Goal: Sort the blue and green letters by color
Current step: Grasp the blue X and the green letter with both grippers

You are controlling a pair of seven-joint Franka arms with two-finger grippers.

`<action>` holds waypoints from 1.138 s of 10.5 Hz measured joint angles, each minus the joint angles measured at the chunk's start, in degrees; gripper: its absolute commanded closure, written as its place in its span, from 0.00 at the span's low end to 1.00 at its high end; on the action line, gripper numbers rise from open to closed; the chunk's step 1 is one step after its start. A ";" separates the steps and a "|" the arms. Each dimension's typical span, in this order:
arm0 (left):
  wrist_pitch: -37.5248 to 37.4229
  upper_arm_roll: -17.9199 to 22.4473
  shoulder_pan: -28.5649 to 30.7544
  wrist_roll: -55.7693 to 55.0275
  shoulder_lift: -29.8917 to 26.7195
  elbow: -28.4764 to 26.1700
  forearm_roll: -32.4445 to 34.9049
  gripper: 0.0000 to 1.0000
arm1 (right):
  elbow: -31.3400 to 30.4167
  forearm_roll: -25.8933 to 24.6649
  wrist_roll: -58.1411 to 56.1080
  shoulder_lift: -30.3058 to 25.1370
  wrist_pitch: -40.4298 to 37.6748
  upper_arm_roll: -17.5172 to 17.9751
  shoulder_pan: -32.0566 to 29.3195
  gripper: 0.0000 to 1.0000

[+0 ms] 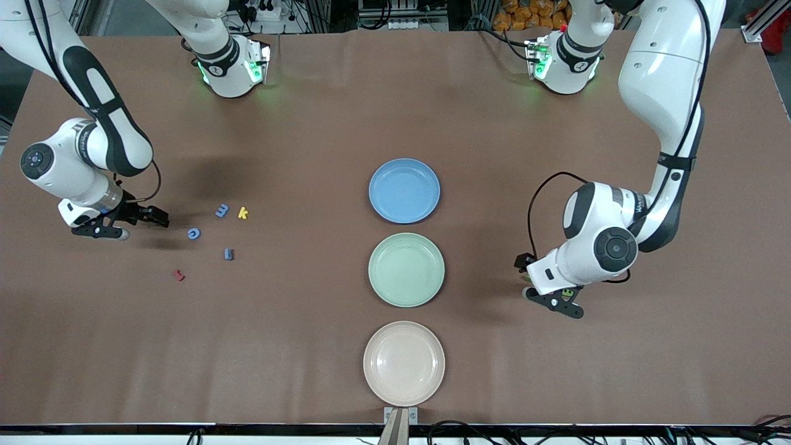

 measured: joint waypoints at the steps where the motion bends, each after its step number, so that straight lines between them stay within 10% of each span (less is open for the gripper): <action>1: 2.54 0.02 0.01 -0.30 0.34 -1.73 0.00 0.09 | -0.77 0.00 -0.79 0.04 0.94 -0.14 -0.21 0.00; 3: 3.99 0.02 -0.01 -0.52 0.72 -3.19 0.00 0.14 | -2.77 0.00 -0.86 0.86 4.28 -0.17 -0.21 0.00; 5: 4.77 0.03 -0.15 -0.56 0.99 -3.60 0.19 0.17 | -3.66 0.00 -0.86 1.72 5.05 -0.37 -0.50 0.53; 7: 5.88 0.01 -0.52 -2.40 1.92 -3.79 3.20 0.20 | -3.97 0.00 -0.86 1.76 5.07 -0.70 -0.85 0.76; 12: 7.76 -0.02 -1.09 -4.93 3.45 -3.83 5.39 0.39 | -3.95 0.04 -0.71 1.27 5.43 -1.05 -0.92 0.89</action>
